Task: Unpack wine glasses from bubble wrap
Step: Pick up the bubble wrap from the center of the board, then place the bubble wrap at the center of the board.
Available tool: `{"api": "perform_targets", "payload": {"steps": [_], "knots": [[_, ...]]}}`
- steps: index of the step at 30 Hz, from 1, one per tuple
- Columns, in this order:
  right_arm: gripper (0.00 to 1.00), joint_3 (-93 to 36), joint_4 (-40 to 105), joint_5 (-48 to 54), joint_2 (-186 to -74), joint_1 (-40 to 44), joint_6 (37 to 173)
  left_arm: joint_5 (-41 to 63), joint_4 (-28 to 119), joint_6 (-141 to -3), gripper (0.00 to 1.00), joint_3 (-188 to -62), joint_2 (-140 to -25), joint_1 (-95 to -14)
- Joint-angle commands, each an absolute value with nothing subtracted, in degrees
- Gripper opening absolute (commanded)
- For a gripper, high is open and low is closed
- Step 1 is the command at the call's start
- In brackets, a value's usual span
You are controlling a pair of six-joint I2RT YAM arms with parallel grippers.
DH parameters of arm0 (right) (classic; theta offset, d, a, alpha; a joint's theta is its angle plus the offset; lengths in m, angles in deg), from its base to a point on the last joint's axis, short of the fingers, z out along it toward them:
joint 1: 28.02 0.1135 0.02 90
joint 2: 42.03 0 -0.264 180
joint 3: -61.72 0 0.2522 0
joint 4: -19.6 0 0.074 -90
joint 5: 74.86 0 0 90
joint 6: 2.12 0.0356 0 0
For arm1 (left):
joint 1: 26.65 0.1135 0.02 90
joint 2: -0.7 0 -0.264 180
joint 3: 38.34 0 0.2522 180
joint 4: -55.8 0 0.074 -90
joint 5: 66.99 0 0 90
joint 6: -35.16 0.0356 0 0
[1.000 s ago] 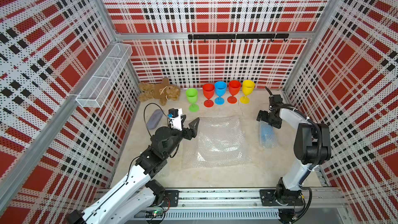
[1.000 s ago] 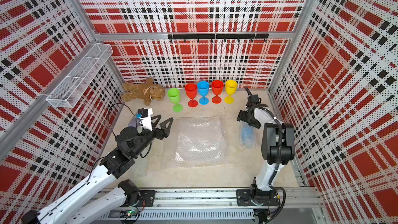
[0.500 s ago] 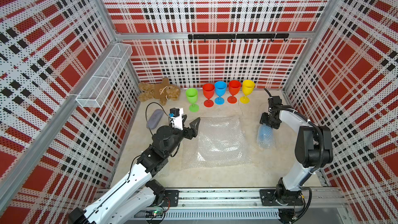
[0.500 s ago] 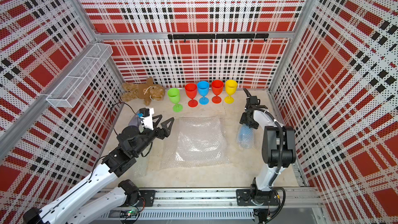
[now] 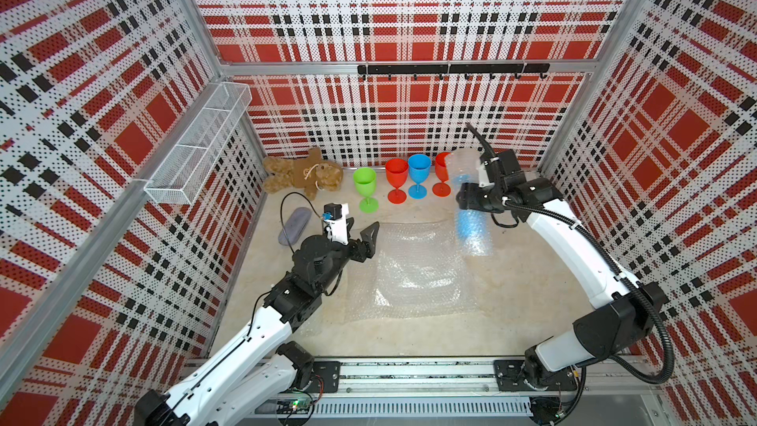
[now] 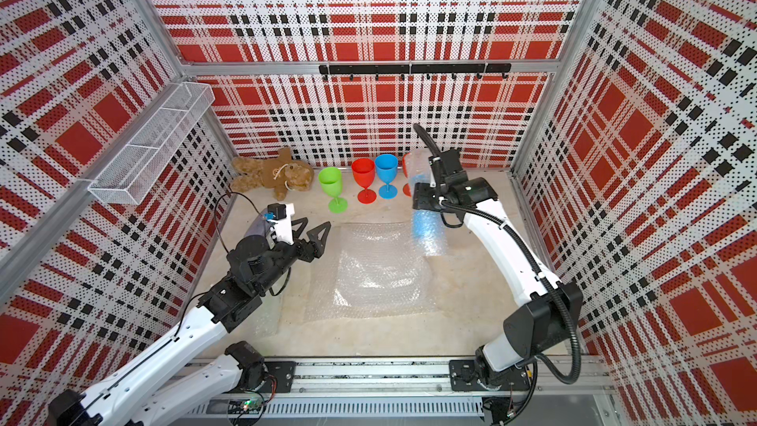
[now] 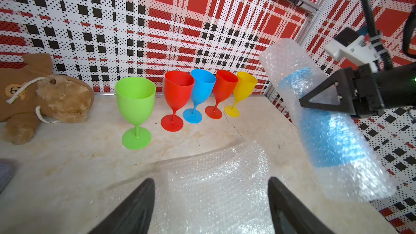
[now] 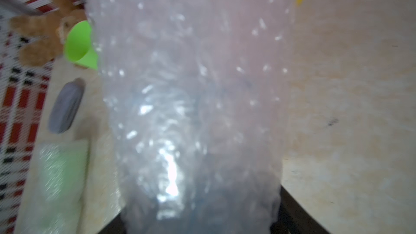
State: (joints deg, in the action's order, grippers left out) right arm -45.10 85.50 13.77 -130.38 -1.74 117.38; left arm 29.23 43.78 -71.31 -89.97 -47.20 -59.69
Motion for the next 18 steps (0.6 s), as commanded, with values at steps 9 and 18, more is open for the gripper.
{"api": "perform_targets", "payload": {"steps": [9, 18], "knots": [[0.72, -40.9, 82.1, 13.8, -143.1, 11.3, 130.6, 29.0, 44.5, -71.9, 0.8, -89.2, -48.1, -58.6], [0.85, -41.9, 77.7, 10.0, -147.6, 10.9, 126.1, 29.0, 44.5, -71.9, 0.8, -89.2, -48.5, -58.3]]}}
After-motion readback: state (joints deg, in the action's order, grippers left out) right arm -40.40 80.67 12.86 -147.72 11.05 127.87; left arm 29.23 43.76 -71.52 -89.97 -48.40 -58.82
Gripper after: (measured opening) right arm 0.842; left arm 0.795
